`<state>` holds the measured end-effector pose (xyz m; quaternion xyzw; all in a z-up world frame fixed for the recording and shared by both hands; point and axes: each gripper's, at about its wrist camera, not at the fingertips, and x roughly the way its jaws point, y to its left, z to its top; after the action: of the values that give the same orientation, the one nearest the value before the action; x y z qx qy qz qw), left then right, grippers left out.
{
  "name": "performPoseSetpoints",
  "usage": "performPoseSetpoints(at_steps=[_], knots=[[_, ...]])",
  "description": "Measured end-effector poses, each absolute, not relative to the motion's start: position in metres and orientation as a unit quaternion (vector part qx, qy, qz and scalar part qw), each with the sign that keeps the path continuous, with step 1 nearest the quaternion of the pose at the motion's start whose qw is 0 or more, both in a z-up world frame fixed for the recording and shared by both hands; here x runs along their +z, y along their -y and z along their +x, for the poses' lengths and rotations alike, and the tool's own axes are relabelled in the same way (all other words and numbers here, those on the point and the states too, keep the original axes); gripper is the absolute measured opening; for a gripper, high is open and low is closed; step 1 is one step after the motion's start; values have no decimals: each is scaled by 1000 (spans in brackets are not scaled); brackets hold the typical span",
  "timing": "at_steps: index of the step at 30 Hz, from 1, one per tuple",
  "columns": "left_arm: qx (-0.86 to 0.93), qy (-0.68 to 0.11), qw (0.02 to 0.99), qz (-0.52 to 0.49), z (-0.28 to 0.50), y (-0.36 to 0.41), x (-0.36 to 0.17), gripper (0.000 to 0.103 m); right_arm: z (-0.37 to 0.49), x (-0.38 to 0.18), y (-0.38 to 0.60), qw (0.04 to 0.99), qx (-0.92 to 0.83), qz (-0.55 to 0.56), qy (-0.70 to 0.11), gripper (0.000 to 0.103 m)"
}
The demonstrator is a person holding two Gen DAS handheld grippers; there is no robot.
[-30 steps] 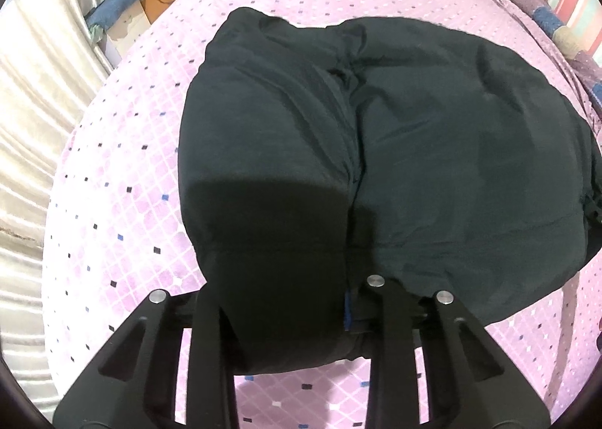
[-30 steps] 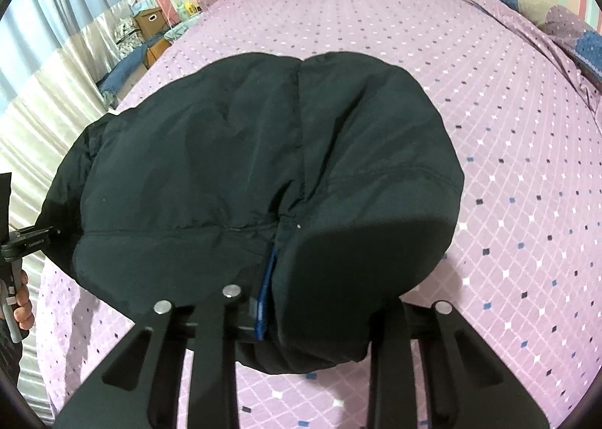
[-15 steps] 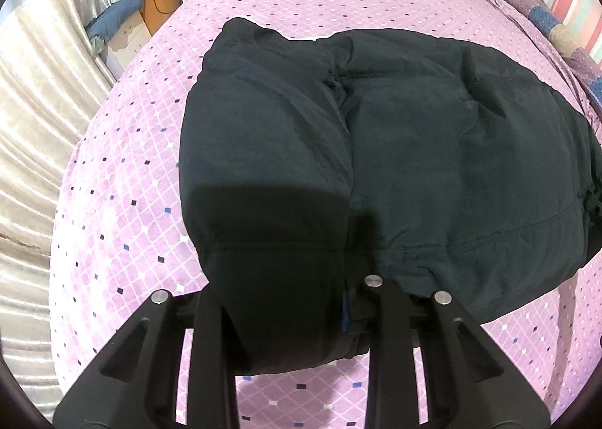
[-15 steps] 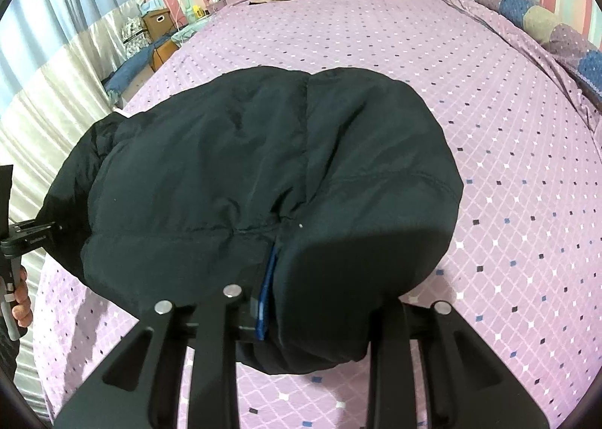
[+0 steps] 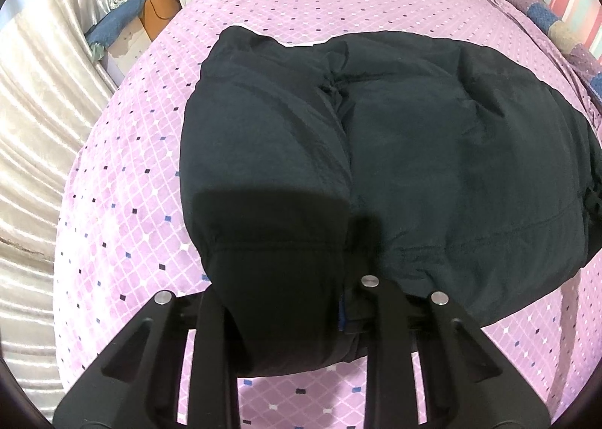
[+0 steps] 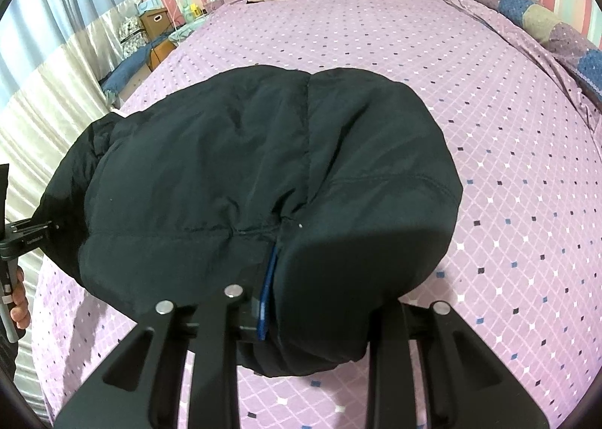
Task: Fold large clothes
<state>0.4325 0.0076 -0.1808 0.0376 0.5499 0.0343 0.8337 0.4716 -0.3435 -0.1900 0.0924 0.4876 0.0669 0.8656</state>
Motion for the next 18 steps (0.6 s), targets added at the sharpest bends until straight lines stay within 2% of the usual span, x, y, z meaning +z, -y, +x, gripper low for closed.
performPoseSetpoints(at_steps=[8, 18], knots=[[33, -548, 835, 30, 431, -8, -176, 22, 469, -183, 343, 869, 71, 93, -481, 26], [7, -523, 852, 19, 430, 1, -137, 20, 470, -145, 338, 889, 91, 67, -443, 26]])
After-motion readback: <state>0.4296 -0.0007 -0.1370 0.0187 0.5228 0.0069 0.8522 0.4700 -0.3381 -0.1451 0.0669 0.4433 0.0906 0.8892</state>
